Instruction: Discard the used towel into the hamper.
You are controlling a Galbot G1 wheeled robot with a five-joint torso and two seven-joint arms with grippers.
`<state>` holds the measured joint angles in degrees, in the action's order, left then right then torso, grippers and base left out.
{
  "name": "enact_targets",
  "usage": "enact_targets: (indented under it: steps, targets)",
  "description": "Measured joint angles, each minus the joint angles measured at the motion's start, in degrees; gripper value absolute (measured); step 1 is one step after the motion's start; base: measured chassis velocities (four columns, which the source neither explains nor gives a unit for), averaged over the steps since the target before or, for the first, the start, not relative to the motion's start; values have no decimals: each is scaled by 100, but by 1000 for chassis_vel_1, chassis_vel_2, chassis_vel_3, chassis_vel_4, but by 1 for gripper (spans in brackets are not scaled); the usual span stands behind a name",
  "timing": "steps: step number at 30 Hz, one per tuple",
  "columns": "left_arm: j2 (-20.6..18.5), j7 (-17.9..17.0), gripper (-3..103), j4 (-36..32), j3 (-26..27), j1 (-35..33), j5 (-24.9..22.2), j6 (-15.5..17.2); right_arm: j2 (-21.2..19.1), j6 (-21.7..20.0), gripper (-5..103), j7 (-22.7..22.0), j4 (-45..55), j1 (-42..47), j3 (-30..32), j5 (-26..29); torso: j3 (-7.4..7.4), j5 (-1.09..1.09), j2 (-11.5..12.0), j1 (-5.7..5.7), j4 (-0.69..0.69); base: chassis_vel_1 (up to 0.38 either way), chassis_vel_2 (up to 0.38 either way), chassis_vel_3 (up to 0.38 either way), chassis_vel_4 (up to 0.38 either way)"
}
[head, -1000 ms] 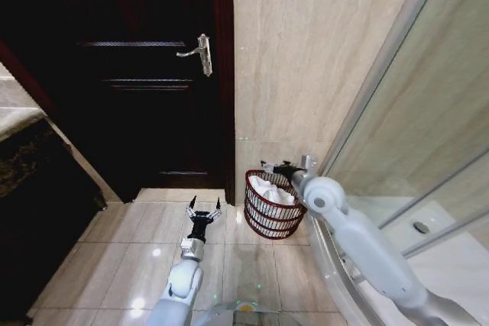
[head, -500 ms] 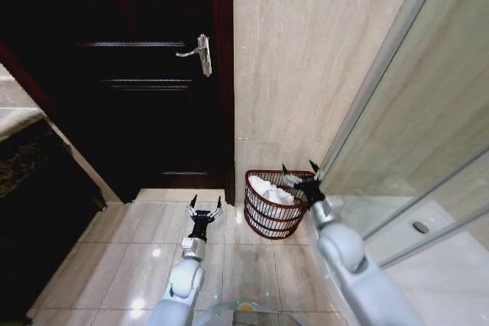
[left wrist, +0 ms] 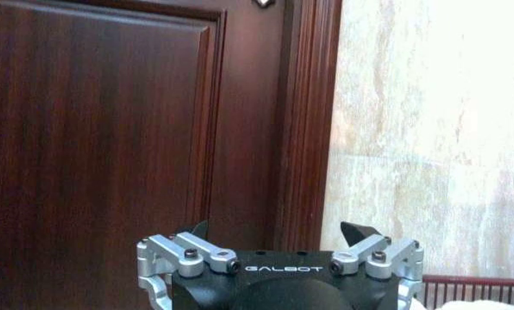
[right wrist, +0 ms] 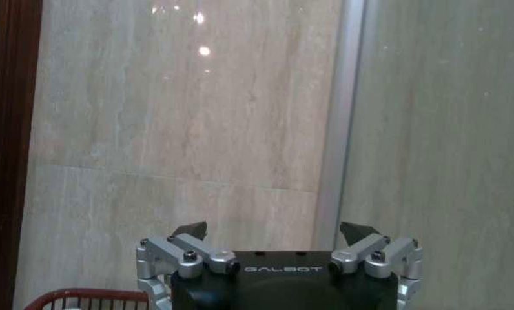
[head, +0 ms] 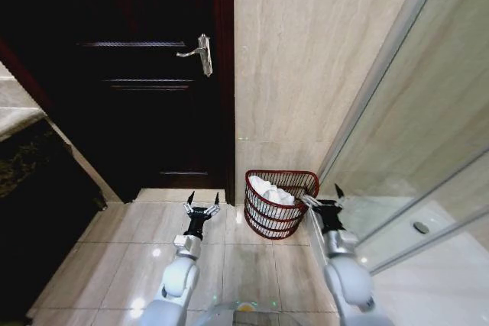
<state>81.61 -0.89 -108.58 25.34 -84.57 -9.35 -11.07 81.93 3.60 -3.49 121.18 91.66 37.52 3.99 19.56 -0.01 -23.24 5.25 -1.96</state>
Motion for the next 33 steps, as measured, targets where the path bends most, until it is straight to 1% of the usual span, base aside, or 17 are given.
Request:
enact_targets:
  steps: [1,6,8,9,11,12,13,15,17,19,24,27,28,29,30,31,33]
  targets:
    - [-4,9,100,-95,75,-50,-40,51,-8,59,100,140,31,148,127,142,0,1,0,0,0,0,0,0,0]
    - [80,1,100,-229,133,-156,-70,175,-24,46,100,241,172,377,33,261,0,0,0,0,-1,0,0,0,0]
    - [127,-8,100,-350,126,-167,-51,345,-37,-100,100,252,262,385,-102,325,0,0,0,0,-1,0,0,0,0]
    - [127,-8,100,-350,126,-167,-51,345,-37,-100,100,252,262,385,-102,325,0,0,0,0,-1,0,0,0,0]
    - [167,-51,100,-453,153,-128,3,493,-77,-252,100,204,257,263,-111,402,0,0,0,0,-1,0,0,0,0]
    - [175,-54,100,-511,198,-102,19,581,-107,-291,100,195,223,187,-62,468,0,1,0,0,-2,0,0,0,0]
    - [175,-54,100,-511,198,-102,19,581,-107,-291,100,195,223,187,-62,468,0,1,0,0,-2,0,0,0,0]
    - [174,32,100,-630,364,-16,29,751,-197,-224,100,219,61,89,162,669,1,1,0,0,-2,0,0,0,0]
    - [169,54,100,-652,411,7,36,766,-222,-181,100,243,13,99,236,707,1,1,0,0,-2,0,0,0,0]
    - [99,67,100,-768,530,14,28,890,-252,-120,100,324,-20,251,381,807,1,2,0,1,-1,0,0,0,0]
    - [51,33,100,-946,633,-98,-61,1074,-158,-233,100,411,182,445,447,935,1,0,0,1,-1,0,0,0,0]
    - [97,26,100,-962,644,-119,-55,1068,-114,-232,100,427,218,449,407,932,0,1,0,1,-1,0,0,0,0]
    - [143,25,100,-959,642,-133,-22,1009,-108,-211,100,427,221,447,377,967,0,0,1,1,-1,0,0,0,0]
    - [232,23,100,-941,610,-185,73,824,-133,-84,100,423,176,445,341,1075,0,1,0,1,-2,0,0,0,0]
    - [261,23,100,-940,561,-245,108,734,-130,11,100,420,120,452,341,1089,0,-1,0,1,-3,0,0,0,0]
    - [261,23,100,-940,561,-245,108,734,-130,11,100,420,120,452,341,1089,0,-1,0,1,-3,0,0,0,0]
    - [246,19,100,-946,511,-354,132,594,-51,129,100,413,96,479,313,1067,0,2,1,1,-1,0,0,0,0]
